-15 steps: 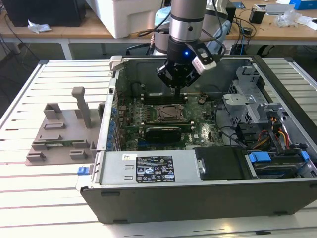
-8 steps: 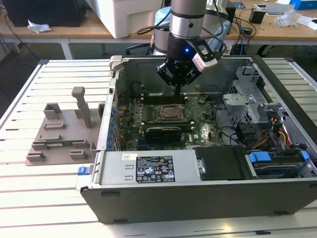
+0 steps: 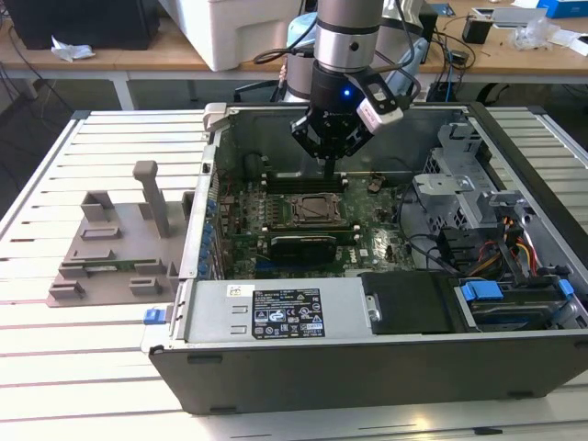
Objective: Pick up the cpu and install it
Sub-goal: 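Install the second cpu locking lever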
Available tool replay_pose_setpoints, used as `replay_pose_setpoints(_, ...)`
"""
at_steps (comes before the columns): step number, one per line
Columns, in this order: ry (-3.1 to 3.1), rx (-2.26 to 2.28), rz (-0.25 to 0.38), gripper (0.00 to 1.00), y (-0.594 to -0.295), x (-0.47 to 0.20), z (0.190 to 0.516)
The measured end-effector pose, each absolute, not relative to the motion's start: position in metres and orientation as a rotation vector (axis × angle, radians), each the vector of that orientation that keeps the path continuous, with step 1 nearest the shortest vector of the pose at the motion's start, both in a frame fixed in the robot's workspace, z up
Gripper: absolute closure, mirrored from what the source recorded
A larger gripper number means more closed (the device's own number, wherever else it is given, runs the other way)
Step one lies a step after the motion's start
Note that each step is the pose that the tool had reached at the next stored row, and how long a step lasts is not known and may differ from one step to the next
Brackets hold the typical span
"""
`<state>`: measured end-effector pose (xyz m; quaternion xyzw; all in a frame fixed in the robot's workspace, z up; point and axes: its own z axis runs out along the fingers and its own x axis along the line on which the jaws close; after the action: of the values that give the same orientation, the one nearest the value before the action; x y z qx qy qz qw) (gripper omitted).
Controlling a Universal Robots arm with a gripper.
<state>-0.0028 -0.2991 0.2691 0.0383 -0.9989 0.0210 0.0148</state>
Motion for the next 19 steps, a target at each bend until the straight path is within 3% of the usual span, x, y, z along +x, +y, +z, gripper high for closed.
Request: replay_pose_setpoints(19, -3.109, 0.119, 0.064, 0.89, -0.322, -0.003, 0.267)
